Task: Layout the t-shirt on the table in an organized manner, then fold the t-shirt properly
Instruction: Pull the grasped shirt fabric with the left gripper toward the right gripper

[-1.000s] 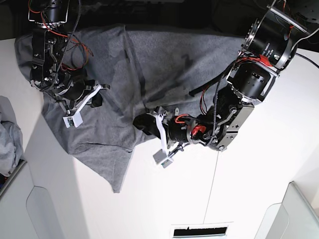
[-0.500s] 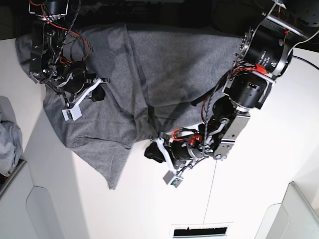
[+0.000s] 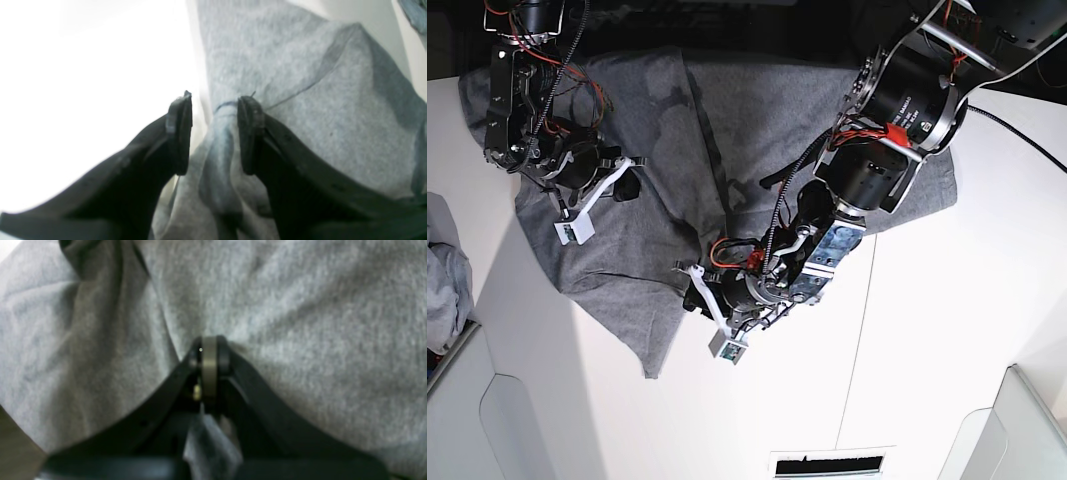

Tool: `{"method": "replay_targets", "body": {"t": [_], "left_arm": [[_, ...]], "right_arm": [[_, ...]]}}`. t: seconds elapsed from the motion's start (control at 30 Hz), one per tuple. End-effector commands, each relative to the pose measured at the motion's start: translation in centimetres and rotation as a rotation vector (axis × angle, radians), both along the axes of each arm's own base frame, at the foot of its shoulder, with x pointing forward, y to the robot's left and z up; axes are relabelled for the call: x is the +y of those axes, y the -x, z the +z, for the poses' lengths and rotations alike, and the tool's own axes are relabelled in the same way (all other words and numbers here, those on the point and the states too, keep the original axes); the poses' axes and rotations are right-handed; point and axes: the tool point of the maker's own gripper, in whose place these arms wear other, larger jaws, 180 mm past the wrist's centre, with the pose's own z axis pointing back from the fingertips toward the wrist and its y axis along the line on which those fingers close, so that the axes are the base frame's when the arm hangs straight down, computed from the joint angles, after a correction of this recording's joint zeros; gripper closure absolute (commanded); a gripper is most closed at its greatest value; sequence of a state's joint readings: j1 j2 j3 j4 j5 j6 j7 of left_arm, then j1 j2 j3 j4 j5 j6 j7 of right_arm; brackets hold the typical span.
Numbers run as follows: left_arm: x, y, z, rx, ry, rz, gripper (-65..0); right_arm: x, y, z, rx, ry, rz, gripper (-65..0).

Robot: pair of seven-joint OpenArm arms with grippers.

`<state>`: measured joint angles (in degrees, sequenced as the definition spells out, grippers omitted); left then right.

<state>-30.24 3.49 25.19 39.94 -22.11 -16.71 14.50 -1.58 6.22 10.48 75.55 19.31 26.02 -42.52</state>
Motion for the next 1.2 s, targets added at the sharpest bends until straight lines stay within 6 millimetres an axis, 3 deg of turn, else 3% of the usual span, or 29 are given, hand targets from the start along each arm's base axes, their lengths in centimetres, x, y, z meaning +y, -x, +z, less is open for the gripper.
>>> {"method": "replay_targets", "body": {"t": [0.0,0.3,0.5,0.77,1.17], "left_arm": [[-0.7,-1.7,2.5,-0.066,0.028,0.000,-25.7],[-0.8,-1.6,2.4,-0.071,0.022,-0.007,-25.7],[-3.0,-0.8,2.5,-0.068,0.032,-0.038,-25.7],[-4.2,1.4,0.6,-0.093,-0.053,-0.115,-25.6],[-3.6,-0.2,1.5,-0.204,-0.129,-0.048,-25.6]], "right_arm": [[-0.9,2.3,-1.3,0.092,0.060,0.035,0.0],[-0.9,5.6,-1.9,0.125,0.067,0.041,0.0],[-0.9,5.6,-1.6,0.118,0.068,0.042,0.0],[-0.7,5.7,-1.7,0.122,0.064,0.043,0.0],[-0.7,5.7,-1.7,0.122,0.063,0.043,0.0]]}}
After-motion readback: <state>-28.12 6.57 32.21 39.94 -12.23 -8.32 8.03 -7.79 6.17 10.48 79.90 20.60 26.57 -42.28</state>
